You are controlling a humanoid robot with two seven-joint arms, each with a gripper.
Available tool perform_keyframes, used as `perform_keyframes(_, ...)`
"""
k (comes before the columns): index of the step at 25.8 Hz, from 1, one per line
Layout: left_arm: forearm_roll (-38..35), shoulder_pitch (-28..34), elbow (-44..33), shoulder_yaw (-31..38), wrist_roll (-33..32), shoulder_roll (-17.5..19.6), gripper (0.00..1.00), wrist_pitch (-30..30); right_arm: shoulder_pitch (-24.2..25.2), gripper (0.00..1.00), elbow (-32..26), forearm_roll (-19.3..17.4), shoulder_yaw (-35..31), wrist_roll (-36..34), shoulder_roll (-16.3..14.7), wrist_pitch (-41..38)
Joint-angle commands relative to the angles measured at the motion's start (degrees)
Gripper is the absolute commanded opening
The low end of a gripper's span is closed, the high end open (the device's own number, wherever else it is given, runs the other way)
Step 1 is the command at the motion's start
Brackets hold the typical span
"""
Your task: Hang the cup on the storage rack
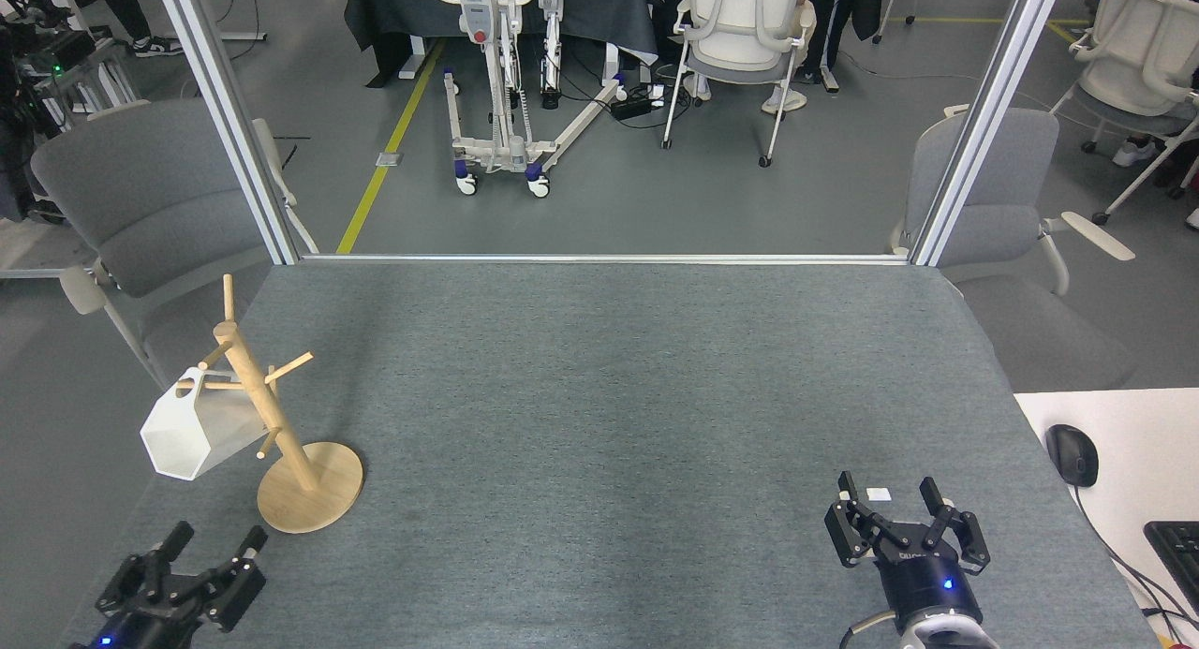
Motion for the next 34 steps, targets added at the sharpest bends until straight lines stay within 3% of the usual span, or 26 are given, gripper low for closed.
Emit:
perform_keyframes(1, -0.26, -0.34, -1.05, -4.19, -0.20, -6.43, 0.99, -0.04, -1.52, 1.00, -0.78, -0.17, -0.16, -1.52, -0.12, -0.05)
perform_keyframes(3, -0.26, -0.43, -3.42, -8.59, -0.20, -8.45, 0.99, -0.04, -2.66, 1.00, -0.79, -0.17, -0.33, -1.52, -0.12, -0.05)
perform_keyframes(7, -0.17, -4.74, -5.62, -18.25, -0.29, -11.88, 0.99, 15.95, -4.33, 1.00, -1.57, -0.17, 0.02, -0.90, -0.12, -0.14)
perform_keyframes(11, -0.34, -10.63, -4.04, -26.96, -2.57, -14.16, 0.99, 30.81, -3.80, 1.00, -6.23, -0.08, 0.20, 1.38, 0.32, -0.14)
perform_keyframes(15, -0.26, -16.34, -0.52, -30.74, -8.46, -17.77, 0.99, 40.74, -3.72, 1.00, -7.90, -0.08, 0.20, 5.16, 0.23, -0.14)
perform_keyframes(19, 0.01, -15.64, -4.12, -30.74, -8.72, -18.82, 0.99, 41.45, -4.33, 1.00, -6.50, -0.17, -0.24, 6.83, -0.04, 0.30)
perform_keyframes(26, 0.18, -3.60, -20.38, -30.74, -8.20, -18.38, 0.99, 37.67, -4.33, 1.00, -6.06, -0.25, -0.60, 7.10, -0.04, 0.03)
perform_keyframes(34, 0.18, -2.37, -22.32, -30.74, -7.05, -18.65, 0.99, 37.67, -3.89, 1.00, -6.06, -0.17, -0.51, 7.10, 0.05, -0.14)
